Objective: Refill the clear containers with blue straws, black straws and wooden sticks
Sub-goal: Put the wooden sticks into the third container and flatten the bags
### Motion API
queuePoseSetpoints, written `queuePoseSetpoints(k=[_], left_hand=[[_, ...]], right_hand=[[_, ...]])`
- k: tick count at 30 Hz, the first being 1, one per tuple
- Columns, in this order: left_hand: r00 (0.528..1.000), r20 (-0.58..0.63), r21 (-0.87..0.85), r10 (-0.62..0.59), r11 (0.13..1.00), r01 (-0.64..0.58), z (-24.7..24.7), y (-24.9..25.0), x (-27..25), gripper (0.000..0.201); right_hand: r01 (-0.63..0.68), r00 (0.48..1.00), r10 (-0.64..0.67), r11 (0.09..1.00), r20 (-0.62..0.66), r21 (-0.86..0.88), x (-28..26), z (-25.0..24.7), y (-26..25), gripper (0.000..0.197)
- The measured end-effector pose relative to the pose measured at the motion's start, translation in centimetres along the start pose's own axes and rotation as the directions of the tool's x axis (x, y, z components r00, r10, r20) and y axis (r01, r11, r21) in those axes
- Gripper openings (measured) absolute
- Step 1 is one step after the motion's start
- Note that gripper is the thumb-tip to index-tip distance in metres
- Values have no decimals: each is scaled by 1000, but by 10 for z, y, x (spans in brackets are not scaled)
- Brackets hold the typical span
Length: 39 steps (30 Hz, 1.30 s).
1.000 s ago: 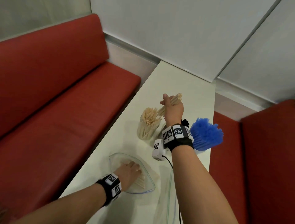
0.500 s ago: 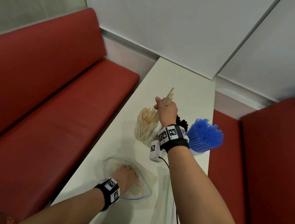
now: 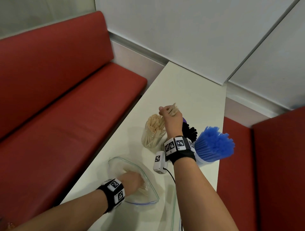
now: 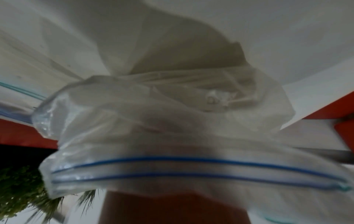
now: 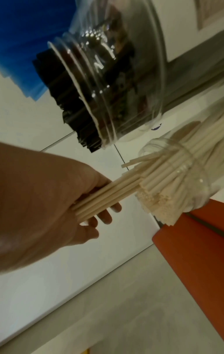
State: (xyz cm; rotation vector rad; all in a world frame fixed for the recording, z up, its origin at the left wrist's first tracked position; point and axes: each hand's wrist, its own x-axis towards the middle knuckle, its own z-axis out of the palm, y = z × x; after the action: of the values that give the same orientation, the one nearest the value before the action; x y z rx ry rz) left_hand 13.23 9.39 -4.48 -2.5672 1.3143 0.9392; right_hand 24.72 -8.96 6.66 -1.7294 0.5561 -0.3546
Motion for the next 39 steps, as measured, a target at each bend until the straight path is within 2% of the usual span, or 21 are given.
queuePoseSetpoints(k=[3,5,7,11,13,16,18,20,22,24,26,28,29,31,32,34,36,38,39], left_hand=[[1000,8,24,7,1000,-7,1,0,-4,34],[1000,12,78,13,997,-14,4,2,-6,35],[999,39,141,11,990,-17,7,2,-8,37],[995,69,142,-66,988,55,8,3,-13,37],[986,131,131,-103,988,86,6,4,-15,36],[987,134,89,-89,993,77,5,3,-14,35],[989,121,5,-83,997,83,8,1,-11,35],[988,122,-81,-97,991,108,13,0,-10,35],[982,161,-138,-103,982,125,14,0,-12,35],[973,203,-153,-109,978,141,13,2,-14,35],[967,225,-147,-124,976,159,10,3,-15,35],[964,217,-156,-153,970,189,4,2,-14,36],[968,192,-176,-164,964,198,-2,2,-15,37],[970,168,-263,-173,941,214,-10,3,-14,39],[977,154,-276,-148,943,186,-15,4,-14,39],[989,108,-271,-96,955,123,-23,7,-12,45],[993,93,-232,-68,969,88,-31,13,-7,48],[985,132,-236,-110,962,139,-34,18,-2,47],[985,129,-237,-111,961,140,-33,18,0,46]], right_hand=[[-55,998,57,997,27,-56,-7,4,10,32],[-68,997,70,994,27,-80,-8,3,11,25],[-4,1000,4,1000,8,-31,-6,1,3,7],[182,978,-180,983,-102,8,-8,-1,-8,13],[179,981,-186,977,-52,-117,-14,2,-2,8],[156,988,-143,930,64,-332,-21,5,13,25],[213,977,-199,898,76,-385,-21,8,13,32],[271,963,-225,791,150,-548,-20,13,15,46],[289,954,-110,597,280,-748,-22,18,23,62],[304,936,17,463,352,-833,-23,20,33,74],[309,935,21,436,353,-845,-19,22,36,80],[322,942,-74,466,326,-824,-16,25,37,82],[348,935,-98,447,342,-824,-17,26,37,83],[397,912,-53,362,407,-843,-20,28,42,85],[398,908,-17,353,419,-847,-20,28,43,86],[366,915,-6,440,404,-820,-20,29,34,83],[382,920,-157,553,358,-741,-23,29,17,71],[463,886,-357,646,296,-607,-35,29,0,52],[480,877,-383,712,291,-512,-45,30,-8,42]])
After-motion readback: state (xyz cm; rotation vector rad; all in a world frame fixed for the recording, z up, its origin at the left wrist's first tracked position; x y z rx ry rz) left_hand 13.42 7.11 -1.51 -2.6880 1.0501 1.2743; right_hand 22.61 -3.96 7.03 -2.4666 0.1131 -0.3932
